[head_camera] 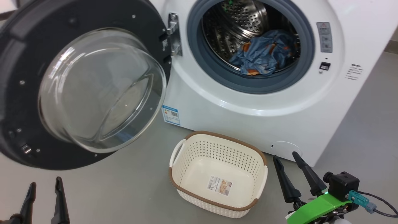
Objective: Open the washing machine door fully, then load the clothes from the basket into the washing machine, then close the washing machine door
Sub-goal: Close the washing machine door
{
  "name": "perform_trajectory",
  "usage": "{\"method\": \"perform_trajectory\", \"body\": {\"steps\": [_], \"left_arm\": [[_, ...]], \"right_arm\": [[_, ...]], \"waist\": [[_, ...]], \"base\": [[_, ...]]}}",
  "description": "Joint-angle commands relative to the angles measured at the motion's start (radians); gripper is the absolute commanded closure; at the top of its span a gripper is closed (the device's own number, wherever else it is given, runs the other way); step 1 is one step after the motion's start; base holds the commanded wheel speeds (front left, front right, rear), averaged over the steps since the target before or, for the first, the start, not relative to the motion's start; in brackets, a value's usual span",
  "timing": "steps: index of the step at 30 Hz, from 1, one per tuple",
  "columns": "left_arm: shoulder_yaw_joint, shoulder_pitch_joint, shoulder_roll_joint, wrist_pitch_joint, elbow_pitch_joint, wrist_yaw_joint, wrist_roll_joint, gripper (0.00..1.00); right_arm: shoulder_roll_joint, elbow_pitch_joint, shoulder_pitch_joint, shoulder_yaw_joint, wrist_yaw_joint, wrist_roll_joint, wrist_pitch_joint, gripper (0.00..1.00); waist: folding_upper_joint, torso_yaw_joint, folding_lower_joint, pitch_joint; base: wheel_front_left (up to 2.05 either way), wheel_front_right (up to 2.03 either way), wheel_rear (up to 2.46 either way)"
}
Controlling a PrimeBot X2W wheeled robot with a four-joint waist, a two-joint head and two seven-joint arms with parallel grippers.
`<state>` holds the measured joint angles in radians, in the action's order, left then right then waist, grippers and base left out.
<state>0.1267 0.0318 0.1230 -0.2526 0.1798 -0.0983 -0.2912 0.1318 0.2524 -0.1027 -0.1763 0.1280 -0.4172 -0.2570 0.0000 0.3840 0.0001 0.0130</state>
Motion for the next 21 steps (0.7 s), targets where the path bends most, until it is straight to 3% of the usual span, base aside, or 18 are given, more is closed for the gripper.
{"method": "perform_trajectory", "body": {"steps": [1, 11, 21], "left_arm": [[0.033, -0.045, 0.023, -0.009, -0.023, 0.008, 0.009, 0.0], [0.031, -0.041, 0.025, -0.009, -0.02, 0.009, 0.007, 0.0], [0.034, -0.044, 0.03, -0.009, -0.017, 0.009, 0.0, 0.0]], "right_arm": [[0.005, -0.02, -0.018, -0.02, 0.003, -0.012, -0.005, 0.0], [0.006, -0.015, -0.021, -0.024, 0.003, -0.016, -0.005, 0.0], [-0.002, -0.015, -0.027, -0.025, 0.003, -0.011, -0.005, 0.0]], "waist": [[0.0, 0.037, -0.0001, 0.002], [0.0, 0.106, -0.0001, 0.004], [0.0, 0.122, -0.0001, -0.004]], "base": [[0.0, 0.0, 0.0], [0.0, 0.0, 0.0], [0.0, 0.0, 0.0]]}}
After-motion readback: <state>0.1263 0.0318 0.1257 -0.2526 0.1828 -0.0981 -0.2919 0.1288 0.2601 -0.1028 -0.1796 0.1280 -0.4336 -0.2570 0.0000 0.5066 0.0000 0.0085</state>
